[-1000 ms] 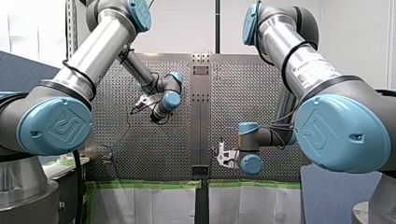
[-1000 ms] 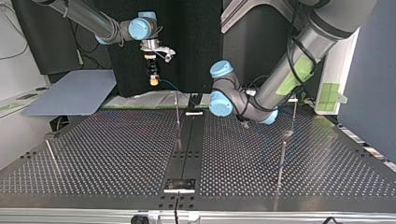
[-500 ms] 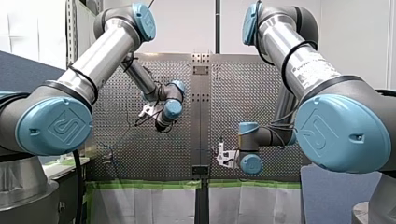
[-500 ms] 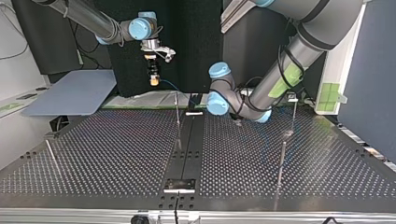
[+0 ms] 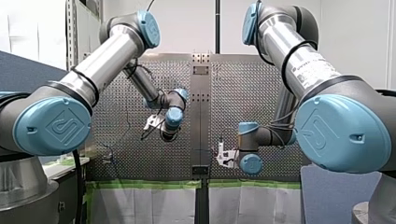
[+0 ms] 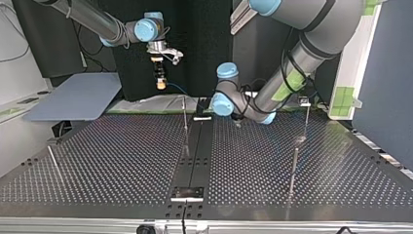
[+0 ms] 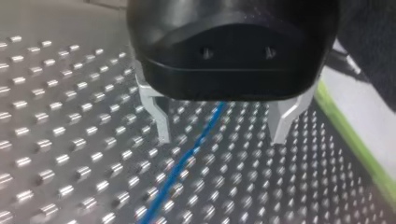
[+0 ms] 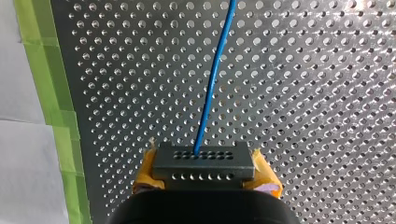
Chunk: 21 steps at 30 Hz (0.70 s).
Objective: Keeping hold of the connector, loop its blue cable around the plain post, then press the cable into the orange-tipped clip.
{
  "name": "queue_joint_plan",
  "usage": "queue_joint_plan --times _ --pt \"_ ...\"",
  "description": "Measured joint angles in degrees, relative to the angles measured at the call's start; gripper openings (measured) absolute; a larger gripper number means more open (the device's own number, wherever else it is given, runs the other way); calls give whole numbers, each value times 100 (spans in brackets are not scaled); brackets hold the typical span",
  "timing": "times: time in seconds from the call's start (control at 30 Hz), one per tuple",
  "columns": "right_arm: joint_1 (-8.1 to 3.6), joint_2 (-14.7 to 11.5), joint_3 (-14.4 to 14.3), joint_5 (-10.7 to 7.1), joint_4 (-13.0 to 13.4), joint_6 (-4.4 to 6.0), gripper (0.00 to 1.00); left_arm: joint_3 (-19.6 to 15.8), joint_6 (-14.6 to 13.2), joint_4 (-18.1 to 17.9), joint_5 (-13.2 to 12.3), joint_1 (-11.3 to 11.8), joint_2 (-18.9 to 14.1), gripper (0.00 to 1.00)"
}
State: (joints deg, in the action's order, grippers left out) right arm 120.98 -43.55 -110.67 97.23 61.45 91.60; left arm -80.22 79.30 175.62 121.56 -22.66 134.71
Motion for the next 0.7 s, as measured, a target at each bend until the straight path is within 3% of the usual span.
queue_joint_plan --times 0.43,0.7 --pt "0 -1 4 0 18 0 0 4 707 -143 -707 -220 101 99" --pt "0 -1 5 0 32 5 0 64 1182 -305 -1187 -389 417 99"
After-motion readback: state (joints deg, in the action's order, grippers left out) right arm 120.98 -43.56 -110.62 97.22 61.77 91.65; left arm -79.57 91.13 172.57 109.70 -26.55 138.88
